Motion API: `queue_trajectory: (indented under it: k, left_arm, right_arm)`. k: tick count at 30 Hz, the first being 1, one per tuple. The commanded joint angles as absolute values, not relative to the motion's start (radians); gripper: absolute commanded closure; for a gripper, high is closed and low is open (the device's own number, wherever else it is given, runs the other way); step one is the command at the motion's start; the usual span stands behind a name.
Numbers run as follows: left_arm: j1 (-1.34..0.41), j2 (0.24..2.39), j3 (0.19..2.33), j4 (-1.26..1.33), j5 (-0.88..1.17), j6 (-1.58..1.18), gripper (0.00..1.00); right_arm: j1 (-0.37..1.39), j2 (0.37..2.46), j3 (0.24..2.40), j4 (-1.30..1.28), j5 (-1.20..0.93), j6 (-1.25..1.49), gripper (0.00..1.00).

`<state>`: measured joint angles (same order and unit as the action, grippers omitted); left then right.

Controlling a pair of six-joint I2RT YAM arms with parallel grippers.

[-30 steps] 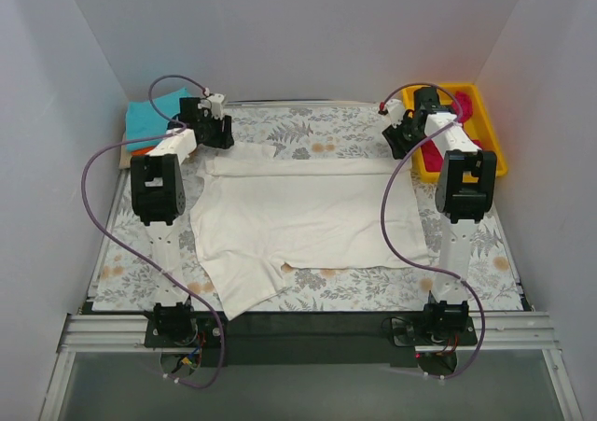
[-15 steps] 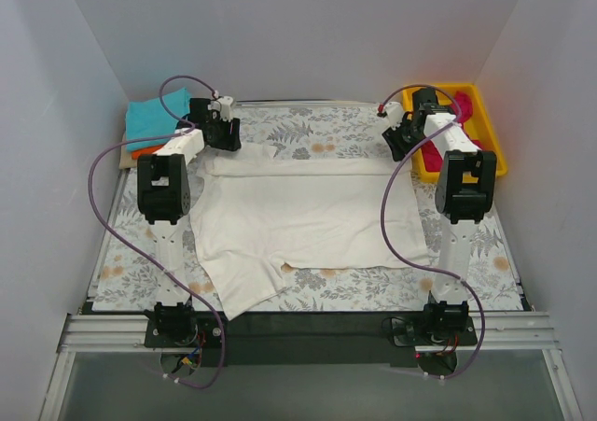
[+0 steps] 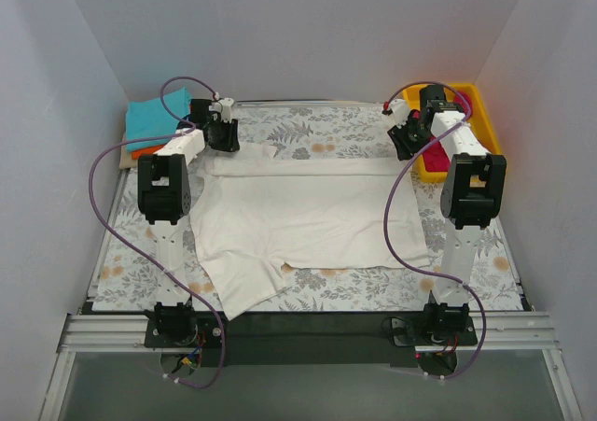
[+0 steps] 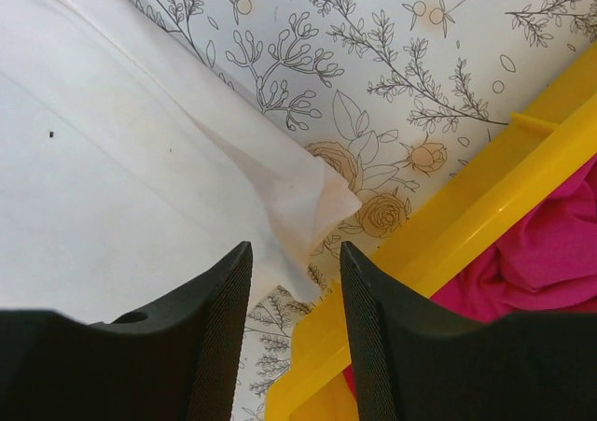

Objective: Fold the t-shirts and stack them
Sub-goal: Fold the tshirt

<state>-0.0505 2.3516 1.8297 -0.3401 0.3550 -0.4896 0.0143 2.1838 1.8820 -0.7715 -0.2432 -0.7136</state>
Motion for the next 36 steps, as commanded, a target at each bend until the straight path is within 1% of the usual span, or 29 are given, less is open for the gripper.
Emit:
queue_trajectory:
  k: [1, 3, 7, 12, 15, 16, 17, 19, 20, 23, 24, 27, 33, 36]
  left_arm:
    - [-0.061, 2.350, 1.858, -0.351, 0.362, -0.497, 0.63]
    - [-0.061, 2.362, 1.879, -0.351, 0.368, -0.508, 0.57]
    - [-0.077, 2.376, 1.913, -0.353, 0.408, -0.506, 0.54]
    - [-0.110, 2.410, 1.924, -0.362, 0.382, -0.497, 0.55]
    - [-0.121, 2.416, 1.922, -0.367, 0.356, -0.500, 0.63]
    - [-0.121, 2.413, 1.922, -0.367, 0.356, -0.502, 0.68]
    - [-0.121, 2.410, 1.925, -0.368, 0.353, -0.503, 0.84]
    - [-0.120, 2.386, 1.927, -0.374, 0.353, -0.494, 0.98]
    - [-0.120, 2.372, 1.925, -0.380, 0.362, -0.491, 1.00]
    - [-0.115, 2.286, 1.890, -0.383, 0.400, -0.474, 1.00]
    - [-0.115, 2.257, 1.861, -0.383, 0.419, -0.469, 1.00]
    - [-0.114, 2.151, 1.809, -0.390, 0.451, -0.453, 1.00]
    - [-0.106, 1.938, 1.625, -0.410, 0.532, -0.382, 1.00]
    - [-0.104, 1.878, 1.527, -0.452, 0.580, -0.330, 1.00]
  right_arm:
    - [0.011, 2.163, 1.876, -0.808, -0.256, -0.738, 0.58]
    - [0.009, 2.158, 1.871, -0.816, -0.264, -0.736, 0.58]
    - [0.011, 2.148, 1.868, -0.821, -0.268, -0.741, 0.57]
    - [0.011, 2.148, 1.878, -0.836, -0.262, -0.747, 0.57]
    - [0.009, 2.149, 1.878, -0.842, -0.256, -0.756, 0.57]
    - [0.009, 2.149, 1.879, -0.845, -0.256, -0.758, 0.57]
    - [0.009, 2.151, 1.881, -0.847, -0.255, -0.765, 0.57]
    - [0.009, 2.154, 1.885, -0.861, -0.253, -0.773, 0.60]
    - [0.009, 2.155, 1.887, -0.862, -0.252, -0.778, 0.62]
    - [0.011, 2.155, 1.881, -0.870, -0.250, -0.793, 0.76]
    - [0.009, 2.155, 1.879, -0.871, -0.250, -0.798, 0.85]
    - [0.011, 2.154, 1.875, -0.871, -0.249, -0.807, 0.99]
    - [-0.025, 2.128, 1.864, -0.873, -0.259, -0.830, 0.99]
    - [-0.026, 2.100, 1.847, -0.880, -0.264, -0.851, 0.99]
